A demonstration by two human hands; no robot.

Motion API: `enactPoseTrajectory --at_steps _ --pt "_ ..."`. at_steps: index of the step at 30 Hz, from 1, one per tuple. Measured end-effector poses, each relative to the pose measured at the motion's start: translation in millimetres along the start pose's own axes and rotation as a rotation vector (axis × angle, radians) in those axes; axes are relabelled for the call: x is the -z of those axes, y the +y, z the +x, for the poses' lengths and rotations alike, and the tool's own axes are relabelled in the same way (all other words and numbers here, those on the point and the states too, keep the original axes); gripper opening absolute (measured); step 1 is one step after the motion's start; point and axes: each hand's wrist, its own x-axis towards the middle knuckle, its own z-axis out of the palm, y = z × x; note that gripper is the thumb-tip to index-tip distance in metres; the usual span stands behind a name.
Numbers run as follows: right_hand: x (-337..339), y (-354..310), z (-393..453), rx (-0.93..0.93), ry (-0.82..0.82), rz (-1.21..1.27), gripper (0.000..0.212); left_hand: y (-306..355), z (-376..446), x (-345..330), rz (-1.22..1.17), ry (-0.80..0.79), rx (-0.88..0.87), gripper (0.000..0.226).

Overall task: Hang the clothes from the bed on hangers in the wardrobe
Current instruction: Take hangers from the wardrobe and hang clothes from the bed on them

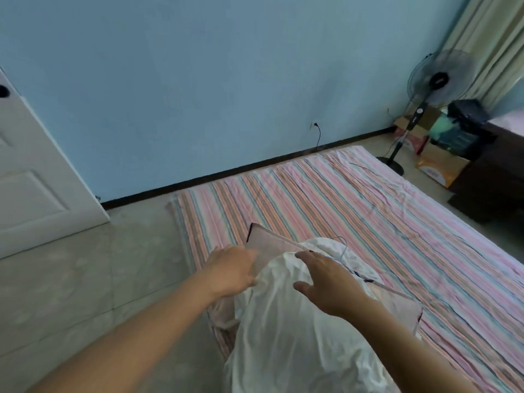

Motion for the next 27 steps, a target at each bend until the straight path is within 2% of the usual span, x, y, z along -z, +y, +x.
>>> enactPoseTrajectory --at_steps 4,8,12,15,20,27 --pt "28 -77 -24 0.094 0.006 -0.082 0.065 -33 -80 39 -0.060 0.104 0.076 0.052" --pt "48 -149 -50 0.153 0.011 -0.130 0.064 -57 -164 64 -0.120 0.252 0.185 0.047" --pt "60 -218 -81 0.290 -0.047 -0.181 0.068 -68 -252 78 -0.153 0.267 0.251 0.042" --pt "66 -268 -105 0.426 -0.086 -0.222 0.067 -77 -312 88 -0.172 0.275 0.295 0.049" --pt "71 -339 -132 0.665 -0.160 -0.226 0.056 -95 -392 94 -0.251 0.315 0.424 0.062" --pt "73 -417 -136 0.941 -0.317 -0.240 0.038 -107 -478 94 -0.358 0.521 0.627 0.050"
